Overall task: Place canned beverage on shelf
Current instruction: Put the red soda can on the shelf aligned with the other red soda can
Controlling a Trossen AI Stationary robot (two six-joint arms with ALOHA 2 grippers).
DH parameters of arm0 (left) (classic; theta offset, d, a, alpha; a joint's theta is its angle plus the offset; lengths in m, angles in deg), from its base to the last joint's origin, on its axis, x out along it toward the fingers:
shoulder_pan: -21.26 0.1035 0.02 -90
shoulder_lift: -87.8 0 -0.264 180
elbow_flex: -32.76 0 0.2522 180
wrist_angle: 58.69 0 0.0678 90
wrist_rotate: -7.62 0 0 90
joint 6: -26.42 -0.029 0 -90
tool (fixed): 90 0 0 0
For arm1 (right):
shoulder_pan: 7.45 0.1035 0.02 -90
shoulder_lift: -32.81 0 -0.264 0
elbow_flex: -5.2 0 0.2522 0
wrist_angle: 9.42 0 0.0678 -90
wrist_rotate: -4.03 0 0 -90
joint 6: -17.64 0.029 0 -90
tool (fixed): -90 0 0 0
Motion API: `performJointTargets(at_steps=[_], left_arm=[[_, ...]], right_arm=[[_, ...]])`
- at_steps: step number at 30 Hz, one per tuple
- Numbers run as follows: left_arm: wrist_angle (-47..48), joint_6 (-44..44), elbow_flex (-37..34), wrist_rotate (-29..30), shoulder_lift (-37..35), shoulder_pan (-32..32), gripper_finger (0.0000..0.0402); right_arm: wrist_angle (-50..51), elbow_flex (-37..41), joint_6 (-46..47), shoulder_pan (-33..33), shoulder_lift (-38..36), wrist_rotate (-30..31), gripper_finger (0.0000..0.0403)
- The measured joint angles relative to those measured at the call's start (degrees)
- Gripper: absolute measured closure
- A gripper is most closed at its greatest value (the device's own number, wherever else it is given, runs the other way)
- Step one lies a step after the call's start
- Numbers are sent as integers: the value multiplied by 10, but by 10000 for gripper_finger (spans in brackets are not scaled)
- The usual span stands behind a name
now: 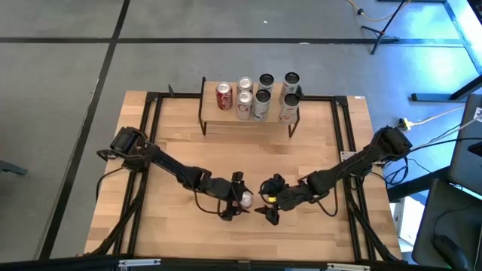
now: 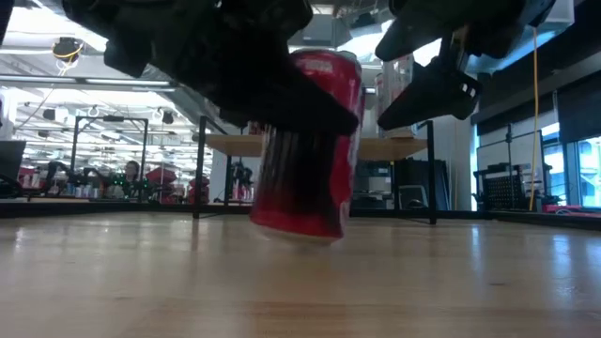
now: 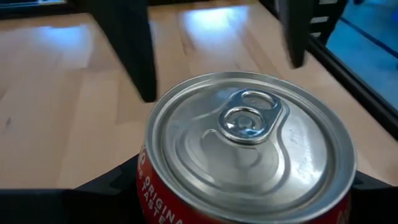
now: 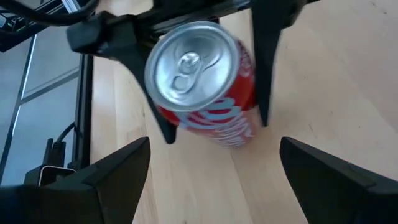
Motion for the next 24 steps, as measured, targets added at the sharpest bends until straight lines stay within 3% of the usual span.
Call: performJointTargets(at_steps=[5, 16, 24], left_arm=[[3, -1, 0, -4, 1, -2, 123], [8, 4, 1, 3, -3, -12, 60], [72, 4, 1, 9, -83, -16, 54]], right_arm=[[0, 0, 4, 0, 0, 4, 58], [-1, 0, 7, 0, 0, 1, 58], [-1, 0, 7, 0, 0, -5, 58]])
